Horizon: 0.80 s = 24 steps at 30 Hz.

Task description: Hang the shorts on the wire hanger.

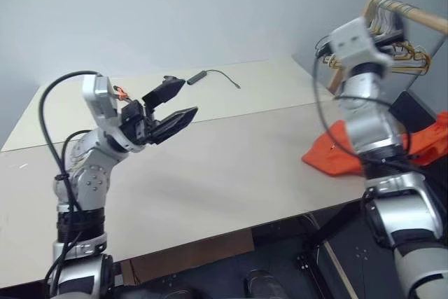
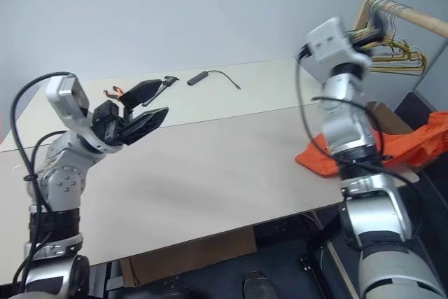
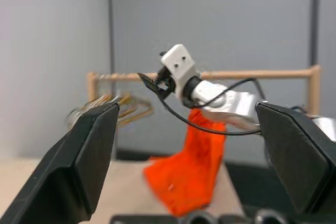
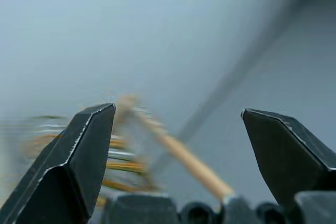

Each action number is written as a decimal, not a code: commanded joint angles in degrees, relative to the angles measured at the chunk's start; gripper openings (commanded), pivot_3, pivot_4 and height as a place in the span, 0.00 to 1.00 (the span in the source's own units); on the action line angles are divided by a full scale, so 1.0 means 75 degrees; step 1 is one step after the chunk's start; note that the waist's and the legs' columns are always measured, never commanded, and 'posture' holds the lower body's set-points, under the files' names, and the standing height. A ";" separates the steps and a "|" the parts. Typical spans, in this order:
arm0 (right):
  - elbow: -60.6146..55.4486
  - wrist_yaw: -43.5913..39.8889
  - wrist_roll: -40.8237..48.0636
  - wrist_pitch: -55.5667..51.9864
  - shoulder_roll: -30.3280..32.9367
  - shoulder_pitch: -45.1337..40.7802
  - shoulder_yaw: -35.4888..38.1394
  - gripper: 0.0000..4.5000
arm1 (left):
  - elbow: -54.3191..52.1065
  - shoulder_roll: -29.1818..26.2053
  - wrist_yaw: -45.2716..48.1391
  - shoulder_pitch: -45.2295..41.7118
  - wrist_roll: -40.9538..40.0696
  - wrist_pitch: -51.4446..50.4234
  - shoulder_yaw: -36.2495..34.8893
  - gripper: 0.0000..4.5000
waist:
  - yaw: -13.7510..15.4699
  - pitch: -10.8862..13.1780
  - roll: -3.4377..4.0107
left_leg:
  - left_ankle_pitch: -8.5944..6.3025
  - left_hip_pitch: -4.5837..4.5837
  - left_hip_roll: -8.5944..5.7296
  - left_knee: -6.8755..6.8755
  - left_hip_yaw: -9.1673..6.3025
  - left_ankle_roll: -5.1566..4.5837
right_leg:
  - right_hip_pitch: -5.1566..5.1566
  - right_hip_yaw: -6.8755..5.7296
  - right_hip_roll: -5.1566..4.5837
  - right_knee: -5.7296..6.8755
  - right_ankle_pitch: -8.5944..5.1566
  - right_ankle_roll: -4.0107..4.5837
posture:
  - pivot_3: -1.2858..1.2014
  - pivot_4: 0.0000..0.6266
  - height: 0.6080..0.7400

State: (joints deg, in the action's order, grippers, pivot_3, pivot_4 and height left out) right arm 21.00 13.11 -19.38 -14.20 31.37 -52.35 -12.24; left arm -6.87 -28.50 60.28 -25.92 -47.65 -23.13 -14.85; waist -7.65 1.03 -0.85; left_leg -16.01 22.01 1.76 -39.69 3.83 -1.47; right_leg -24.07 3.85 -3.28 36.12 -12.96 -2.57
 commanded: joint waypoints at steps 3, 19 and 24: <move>-0.1429 -0.2372 0.0753 0.0504 -0.0200 0.0538 -0.0120 0.99 | -0.0532 -0.0847 -0.0286 0.0716 0.0475 0.0041 -0.0355 1.00 | 0.0125 0.0000 -0.0002 | -0.0001 0.0003 0.0002 0.0000 -0.0004 -0.0001 | -0.0001 -0.0008 -0.0004 -0.0001 0.0000 0.0000 | 0.53 0.00 1.00; -0.2846 -0.6325 0.0971 0.1464 0.0132 0.2972 -0.1023 0.99 | -0.2405 -0.1374 -0.1288 0.3962 0.1436 0.0213 -0.0726 1.00 | 0.1349 0.0004 -0.0026 | -0.0005 -0.0007 0.0008 0.0000 0.0006 -0.0005 | -0.0003 -0.0028 -0.0008 0.0008 0.0001 0.0011 | 0.60 0.00 1.00; -0.2764 -0.6530 0.0828 0.1582 0.0035 0.3141 -0.1077 0.99 | -0.2549 -0.1360 -0.1531 0.4128 0.1678 0.0232 -0.0498 1.00 | 0.1644 -0.0002 -0.0040 | -0.0005 -0.0006 0.0007 -0.0001 0.0015 -0.0005 | -0.0005 -0.0038 -0.0007 0.0005 -0.0001 0.0018 | 0.61 0.00 1.00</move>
State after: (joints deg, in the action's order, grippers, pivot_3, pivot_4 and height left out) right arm 1.65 -35.33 -12.82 -3.65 31.75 -28.35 -21.12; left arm -23.91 -38.56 49.68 5.33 -35.48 -22.00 -18.69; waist 4.68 1.02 -1.15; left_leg -16.05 21.98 1.82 -39.69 3.99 -1.50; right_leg -24.12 3.56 -3.33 36.15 -12.97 -2.43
